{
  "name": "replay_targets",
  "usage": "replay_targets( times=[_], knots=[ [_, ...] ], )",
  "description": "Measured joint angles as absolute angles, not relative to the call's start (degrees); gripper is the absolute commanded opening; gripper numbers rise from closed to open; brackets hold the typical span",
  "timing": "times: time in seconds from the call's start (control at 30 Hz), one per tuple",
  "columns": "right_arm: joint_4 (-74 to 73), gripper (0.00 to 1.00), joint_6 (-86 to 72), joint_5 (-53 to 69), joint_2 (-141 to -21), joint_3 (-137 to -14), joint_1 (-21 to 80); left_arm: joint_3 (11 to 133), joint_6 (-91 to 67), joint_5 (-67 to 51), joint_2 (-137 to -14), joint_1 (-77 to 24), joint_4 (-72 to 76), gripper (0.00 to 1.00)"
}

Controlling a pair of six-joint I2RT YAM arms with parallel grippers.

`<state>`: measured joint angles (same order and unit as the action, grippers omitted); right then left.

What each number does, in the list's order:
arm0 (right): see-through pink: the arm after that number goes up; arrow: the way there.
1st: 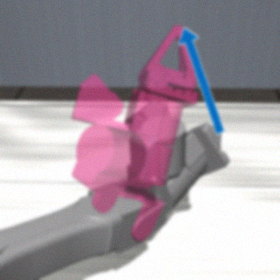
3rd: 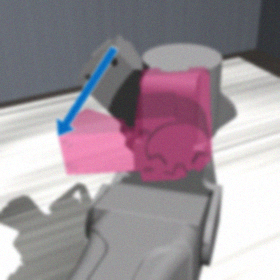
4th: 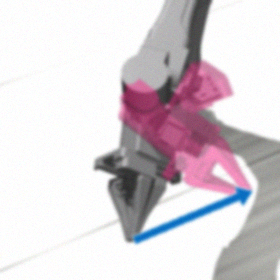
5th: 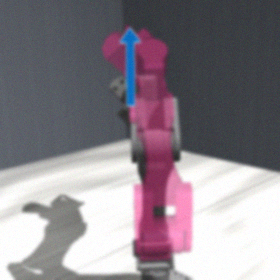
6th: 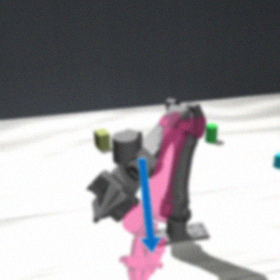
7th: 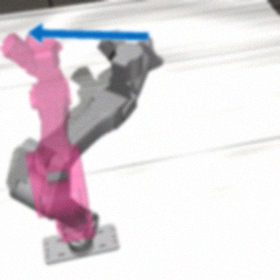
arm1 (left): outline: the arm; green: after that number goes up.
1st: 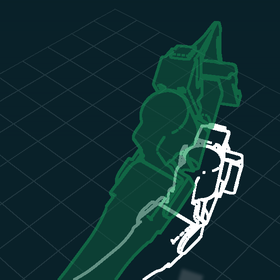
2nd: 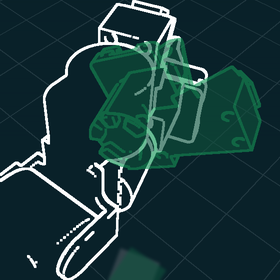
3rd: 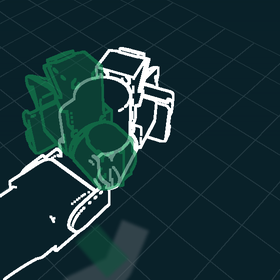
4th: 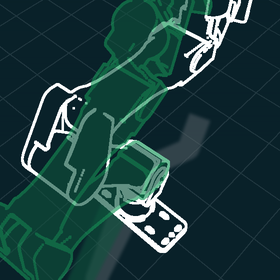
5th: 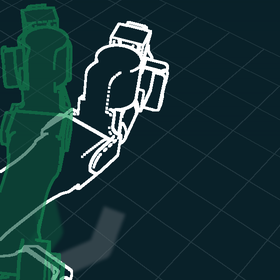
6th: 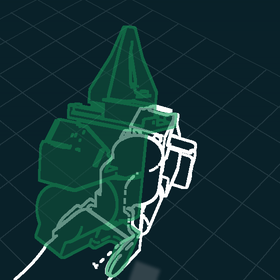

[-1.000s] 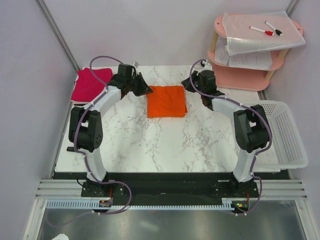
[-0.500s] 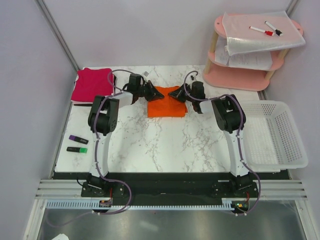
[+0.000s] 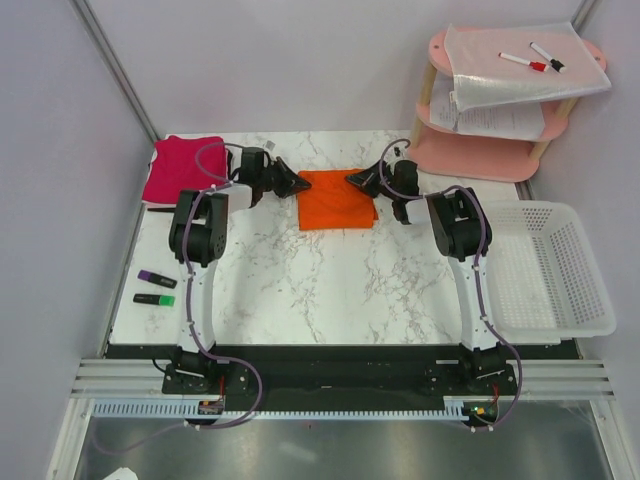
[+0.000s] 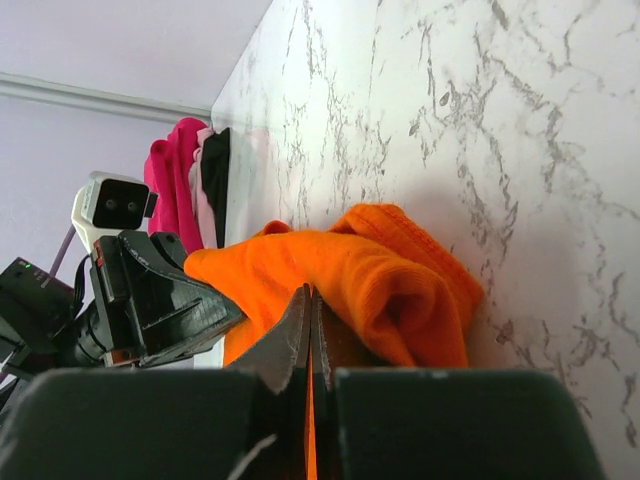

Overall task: Fold and stack the t-shirts
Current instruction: Fold the long partially folded tshirt into a neat square, then smooth out wrinkles on the folded tshirt

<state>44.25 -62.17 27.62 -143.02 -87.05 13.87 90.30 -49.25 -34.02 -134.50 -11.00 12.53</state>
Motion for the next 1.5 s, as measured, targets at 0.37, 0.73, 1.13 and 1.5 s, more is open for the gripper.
replay_targets(
  times=[0.37,0.73,1.13,1.5],
  knots=[
    [38.35,0.01,-57.17,27.73,-135.5,-82.74,14.13,80.25,-39.42,-24.95,-116.03,-11.51,2.02,0.37],
    [24.84,0.07,-43.38,23.94,-112.44,-78.72,18.11,94.7,-28.88,13.96,-107.72,-12.95,-30.72,0.98],
    [15.33,0.11,-36.82,20.91,-108.6,-68.79,18.17,113.47,-27.73,45.17,-131.96,-12.73,-60.18,1.0],
    [16.34,0.11,-37.28,22.94,-108.81,-66.32,17.85,122.43,-24.67,53.45,-138.3,-11.62,-64.18,1.0]
  ],
)
